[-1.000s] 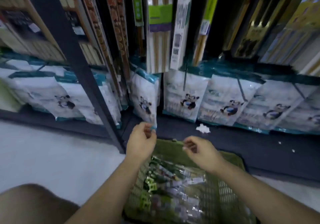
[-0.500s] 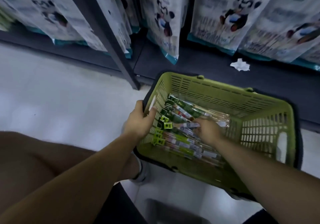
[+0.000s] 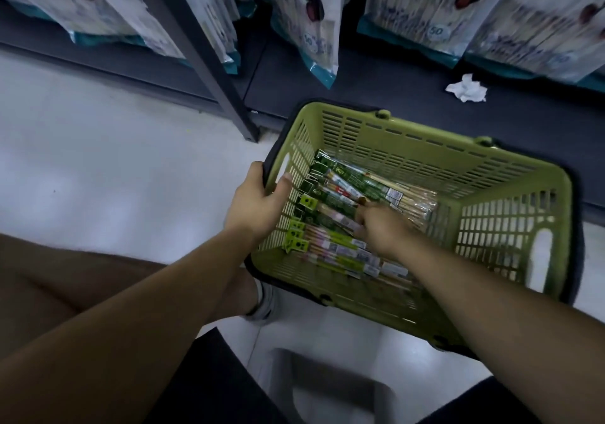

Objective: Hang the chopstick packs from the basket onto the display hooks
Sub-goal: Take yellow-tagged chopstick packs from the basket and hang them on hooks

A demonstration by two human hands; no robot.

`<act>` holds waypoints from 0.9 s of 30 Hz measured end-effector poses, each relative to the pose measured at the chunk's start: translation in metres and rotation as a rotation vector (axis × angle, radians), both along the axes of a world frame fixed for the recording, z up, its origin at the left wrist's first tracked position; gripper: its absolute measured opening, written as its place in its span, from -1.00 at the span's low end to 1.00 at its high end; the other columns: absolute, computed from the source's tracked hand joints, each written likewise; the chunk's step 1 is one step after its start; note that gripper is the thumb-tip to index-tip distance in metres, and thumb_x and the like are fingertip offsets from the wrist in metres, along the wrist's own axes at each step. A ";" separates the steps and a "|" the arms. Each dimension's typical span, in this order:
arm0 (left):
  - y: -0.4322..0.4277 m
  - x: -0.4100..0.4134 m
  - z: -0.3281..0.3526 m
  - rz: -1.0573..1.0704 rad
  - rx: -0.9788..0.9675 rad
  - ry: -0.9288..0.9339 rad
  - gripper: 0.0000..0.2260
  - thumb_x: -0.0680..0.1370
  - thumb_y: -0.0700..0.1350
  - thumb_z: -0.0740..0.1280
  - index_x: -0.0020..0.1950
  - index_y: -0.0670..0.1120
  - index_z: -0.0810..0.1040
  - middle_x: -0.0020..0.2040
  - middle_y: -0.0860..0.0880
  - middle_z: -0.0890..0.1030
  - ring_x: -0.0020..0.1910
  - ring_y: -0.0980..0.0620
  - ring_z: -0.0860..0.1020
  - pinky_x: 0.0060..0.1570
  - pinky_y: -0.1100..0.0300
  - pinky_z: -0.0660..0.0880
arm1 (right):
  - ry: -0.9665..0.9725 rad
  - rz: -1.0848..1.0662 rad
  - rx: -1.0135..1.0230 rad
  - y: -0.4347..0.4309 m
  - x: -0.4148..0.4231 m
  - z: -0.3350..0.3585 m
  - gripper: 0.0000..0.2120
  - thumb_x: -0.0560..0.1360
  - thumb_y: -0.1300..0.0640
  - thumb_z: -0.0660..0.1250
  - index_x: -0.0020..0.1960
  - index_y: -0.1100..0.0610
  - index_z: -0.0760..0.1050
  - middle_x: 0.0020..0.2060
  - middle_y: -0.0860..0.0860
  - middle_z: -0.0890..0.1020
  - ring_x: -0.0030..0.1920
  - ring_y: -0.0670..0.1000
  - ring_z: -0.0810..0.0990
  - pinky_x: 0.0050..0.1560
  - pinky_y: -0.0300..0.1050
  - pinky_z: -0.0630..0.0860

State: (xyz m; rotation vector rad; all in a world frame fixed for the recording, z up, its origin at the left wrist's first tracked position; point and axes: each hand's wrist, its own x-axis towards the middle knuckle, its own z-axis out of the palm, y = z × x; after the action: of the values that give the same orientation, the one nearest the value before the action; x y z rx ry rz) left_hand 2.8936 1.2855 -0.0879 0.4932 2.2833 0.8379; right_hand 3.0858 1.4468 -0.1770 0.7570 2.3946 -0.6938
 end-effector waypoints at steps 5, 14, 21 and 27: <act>0.000 -0.001 -0.001 0.000 0.016 -0.005 -0.73 0.55 0.29 0.24 0.00 0.12 0.40 -0.20 0.06 0.59 -0.21 -0.02 0.61 -0.10 -0.09 0.62 | -0.069 0.113 -0.102 -0.029 0.005 -0.007 -0.73 0.58 0.03 0.37 0.26 0.05 0.51 0.14 0.07 0.57 0.08 0.09 0.55 -0.03 -0.08 0.46; 0.000 -0.001 0.003 0.005 0.000 -0.020 -0.70 0.52 0.32 0.22 0.00 0.12 0.39 -0.19 0.03 0.60 -0.22 -0.07 0.62 -0.09 -0.18 0.62 | -0.075 0.025 -0.088 -0.036 0.014 -0.012 -0.86 0.58 0.02 0.37 0.02 0.08 0.49 -0.06 0.04 0.50 -0.07 0.06 0.48 -0.12 -0.12 0.35; -0.002 -0.004 0.009 -0.037 0.030 -0.094 -0.78 0.61 0.18 0.30 0.03 0.06 0.39 -0.22 0.03 0.54 -0.29 0.01 0.55 -0.21 -0.04 0.59 | -0.024 0.011 -0.110 -0.035 0.021 -0.008 -0.80 0.60 0.00 0.34 0.13 0.10 0.52 -0.11 0.02 0.51 -0.12 0.07 0.49 -0.19 -0.12 0.33; -0.002 -0.008 0.025 -0.004 0.051 0.025 -0.40 0.61 -0.02 0.38 0.57 -0.07 0.18 0.31 -0.11 0.46 0.24 -0.12 0.52 0.26 -0.15 0.52 | 0.157 -0.146 -0.177 -0.002 0.019 0.026 -0.92 0.59 0.04 0.37 -0.06 0.03 0.53 -0.25 -0.03 0.57 -0.21 0.08 0.54 -0.27 -0.13 0.35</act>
State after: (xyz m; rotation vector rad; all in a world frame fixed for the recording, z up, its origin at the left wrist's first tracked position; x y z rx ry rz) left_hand 2.8861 1.2830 -0.0627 0.5334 2.2876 0.8944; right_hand 3.1049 1.4452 -0.1513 0.8350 2.3927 -1.0448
